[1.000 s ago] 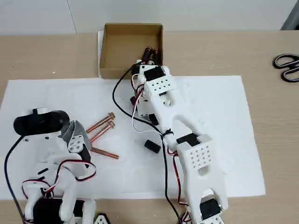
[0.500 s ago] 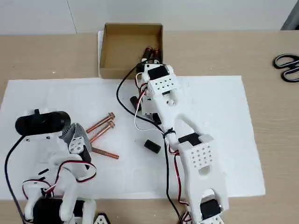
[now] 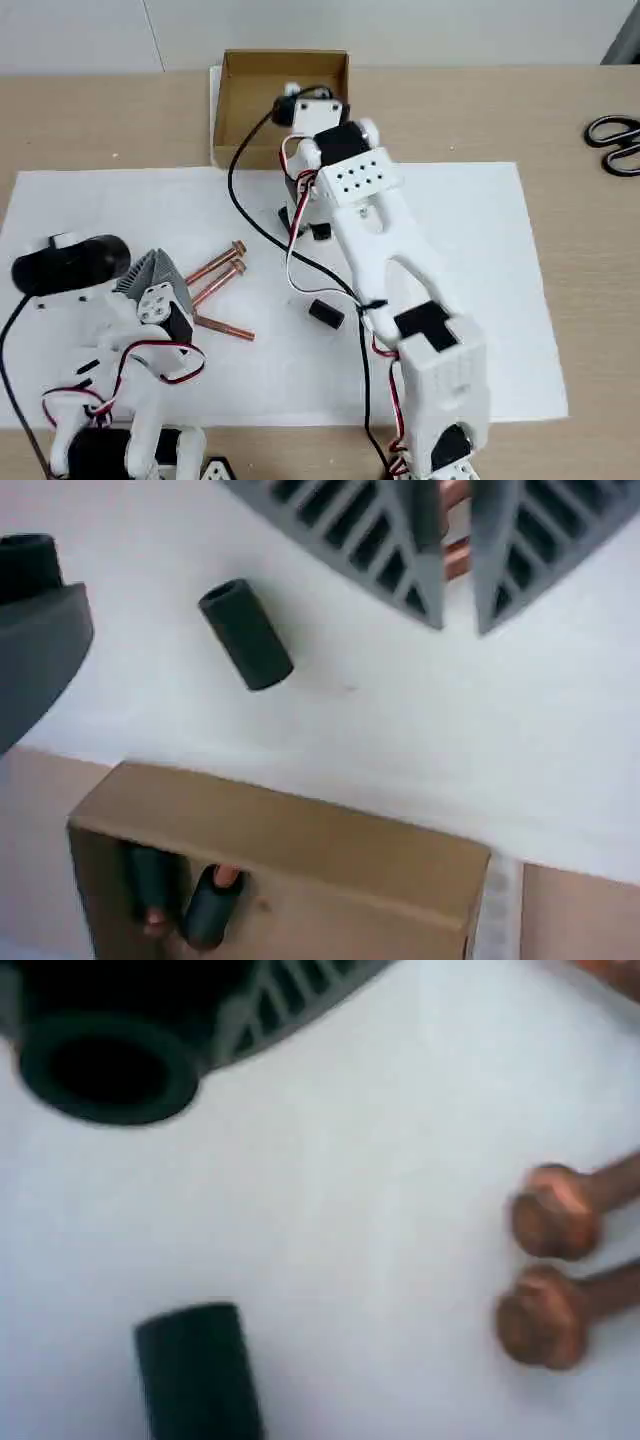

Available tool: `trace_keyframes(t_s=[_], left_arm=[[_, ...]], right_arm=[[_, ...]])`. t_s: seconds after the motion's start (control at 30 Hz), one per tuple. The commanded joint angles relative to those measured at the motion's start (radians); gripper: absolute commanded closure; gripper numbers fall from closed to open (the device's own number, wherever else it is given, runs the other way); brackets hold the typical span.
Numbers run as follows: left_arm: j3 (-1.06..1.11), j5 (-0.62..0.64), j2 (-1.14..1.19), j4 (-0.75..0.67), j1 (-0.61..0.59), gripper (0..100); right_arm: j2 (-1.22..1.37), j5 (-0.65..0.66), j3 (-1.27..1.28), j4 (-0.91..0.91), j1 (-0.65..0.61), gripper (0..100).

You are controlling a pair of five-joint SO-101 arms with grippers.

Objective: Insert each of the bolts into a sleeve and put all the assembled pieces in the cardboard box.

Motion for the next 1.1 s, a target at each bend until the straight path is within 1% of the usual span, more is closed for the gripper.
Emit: trace_keyframes(t_s=[0.0, 0.1, 0.17, 0.23, 0.47, 0.67, 0.77, 0.93, 0.97, 1.07], left_arm=[[-0.041, 0.006, 0.009, 0.0, 0.002, 99], [-0.053, 0.006, 0.052, 0.049, 0.005, 99], [-0.101, 0.006, 0.114, 0.084, 0.005, 99], [-0.173, 0.006, 0.195, 0.106, 0.005, 99], [-0.476, 0.005, 0.506, 0.117, 0.005, 99], [-0.723, -0.005, 0.729, 0.258, 0.005, 99], [-0.783, -0.124, 0.815, 0.321, 0.005, 99], [-0.812, -0.436, 0.89, 0.359, 0.005, 99], [-0.809, -0.466, 0.898, 0.367, 0.011, 99], [-0.811, -0.477, 0.924, 0.411, 0.044, 99]], right_arm=[[-0.145, 0.006, -0.002, 0.013, 0.022, 99.6], [-0.214, 0.006, 0.051, 0.013, 0.062, 99.6], [-0.269, 0.006, 0.117, 0.013, 0.101, 99.6], [-0.332, 0.005, 0.192, 0.013, 0.14, 99.6], [-0.572, 0.009, 0.44, 0.007, 0.248, 99.6], [-0.756, 0.005, 0.649, 0.005, 0.372, 99.6], [-0.852, 0.003, 0.743, 0.004, 0.43, 99.6], [-1.015, 0.003, 0.893, 0.004, 0.507, 99.6], [-1.05, 0.003, 0.925, 0.004, 0.515, 99.6], [-1.158, 0.003, 1.017, 0.004, 0.519, 99.6]])
